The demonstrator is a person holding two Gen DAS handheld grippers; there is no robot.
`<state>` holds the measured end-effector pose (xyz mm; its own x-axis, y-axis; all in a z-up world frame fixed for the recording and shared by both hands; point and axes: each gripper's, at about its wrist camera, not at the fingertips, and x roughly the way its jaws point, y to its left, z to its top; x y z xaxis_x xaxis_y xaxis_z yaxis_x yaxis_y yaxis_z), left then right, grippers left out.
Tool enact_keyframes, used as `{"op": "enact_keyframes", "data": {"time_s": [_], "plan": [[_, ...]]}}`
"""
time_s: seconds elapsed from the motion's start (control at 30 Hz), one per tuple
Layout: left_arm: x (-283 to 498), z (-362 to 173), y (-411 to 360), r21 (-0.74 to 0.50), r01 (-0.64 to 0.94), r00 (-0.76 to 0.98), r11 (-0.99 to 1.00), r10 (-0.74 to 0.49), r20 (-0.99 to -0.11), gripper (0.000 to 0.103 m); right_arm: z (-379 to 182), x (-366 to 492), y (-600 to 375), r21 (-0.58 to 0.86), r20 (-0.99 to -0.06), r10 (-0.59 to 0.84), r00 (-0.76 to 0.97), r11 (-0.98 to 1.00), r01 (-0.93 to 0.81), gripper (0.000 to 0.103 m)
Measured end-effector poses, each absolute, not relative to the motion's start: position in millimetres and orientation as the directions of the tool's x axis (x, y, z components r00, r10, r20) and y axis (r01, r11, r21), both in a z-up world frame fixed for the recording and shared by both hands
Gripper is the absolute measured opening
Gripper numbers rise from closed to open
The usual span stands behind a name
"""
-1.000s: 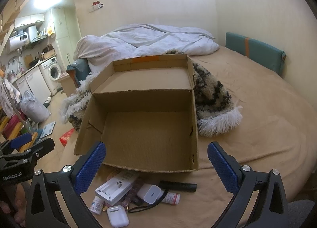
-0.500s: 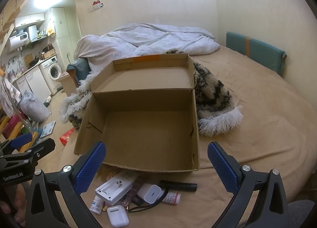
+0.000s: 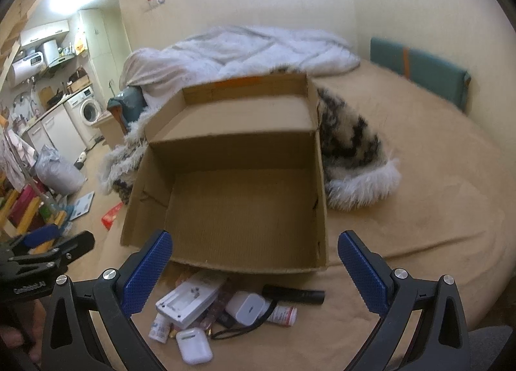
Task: Organize rigid objects
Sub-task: 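Grasp the white pill bottle with the left tool while the right tool grasps the white charger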
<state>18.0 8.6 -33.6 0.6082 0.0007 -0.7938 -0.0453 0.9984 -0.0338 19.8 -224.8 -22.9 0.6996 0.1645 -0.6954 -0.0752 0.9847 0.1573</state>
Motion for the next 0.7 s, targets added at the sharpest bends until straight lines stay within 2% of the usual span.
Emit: {"op": "enact_keyframes", "data": {"time_s": [0.13, 0.27, 0.33, 0.4, 0.53, 0.57, 0.63, 0.7], "plan": [[28.3, -58.8, 17.2, -0.054, -0.064, 0.501, 0.996, -0.015, -0.865, 0.101, -39.9, 28.4, -233.4, 0.171, -0.76, 0.159, 0.63, 0.984, -0.042, 0.103], [36.8, -88.8, 16.5, -0.077, -0.056, 0.378, 0.995, -0.051, -0.925, 0.082, -58.6, 34.1, -239.4, 0.198, -0.816, 0.172, 0.551, 0.98, -0.013, 0.103], [37.9, -113.3, 11.9, -0.093, -0.037, 0.268, 0.995, -0.08, -0.96, 0.079, -65.8, 36.1, -240.1, 0.218, -0.837, 0.194, 0.511, 0.976, -0.014, 0.103], [36.8, -130.8, 6.6, -0.105, -0.02, 0.18, 0.994, -0.1, -0.979, 0.067, -75.4, 38.7, -239.3, 0.237, -0.861, 0.216, 0.46, 0.971, -0.013, 0.103], [35.1, -149.7, 1.9, -0.129, -0.008, 0.1, 0.992, -0.127, -0.987, 0.063, -93.1, 45.9, -245.9, 0.304, -0.886, 0.278, 0.372, 0.953, 0.013, 0.103], [34.6, -152.5, 0.9, -0.131, -0.004, 0.093, 0.991, -0.13, -0.987, 0.062, -96.8, 48.6, -249.2, 0.325, -0.888, 0.296, 0.352, 0.945, 0.025, 0.091], [31.7, -153.1, -4.4, -0.136, 0.005, 0.075, 0.991, -0.136, -0.988, 0.062, -111.4, 54.3, -256.9, 0.383, -0.894, 0.35, 0.281, 0.921, 0.072, 0.076], [31.3, -158.1, -6.6, -0.132, 0.015, 0.066, 0.991, -0.133, -0.989, 0.059, -125.8, 58.2, -264.0, 0.409, -0.898, 0.374, 0.232, 0.904, 0.127, 0.072]]}}
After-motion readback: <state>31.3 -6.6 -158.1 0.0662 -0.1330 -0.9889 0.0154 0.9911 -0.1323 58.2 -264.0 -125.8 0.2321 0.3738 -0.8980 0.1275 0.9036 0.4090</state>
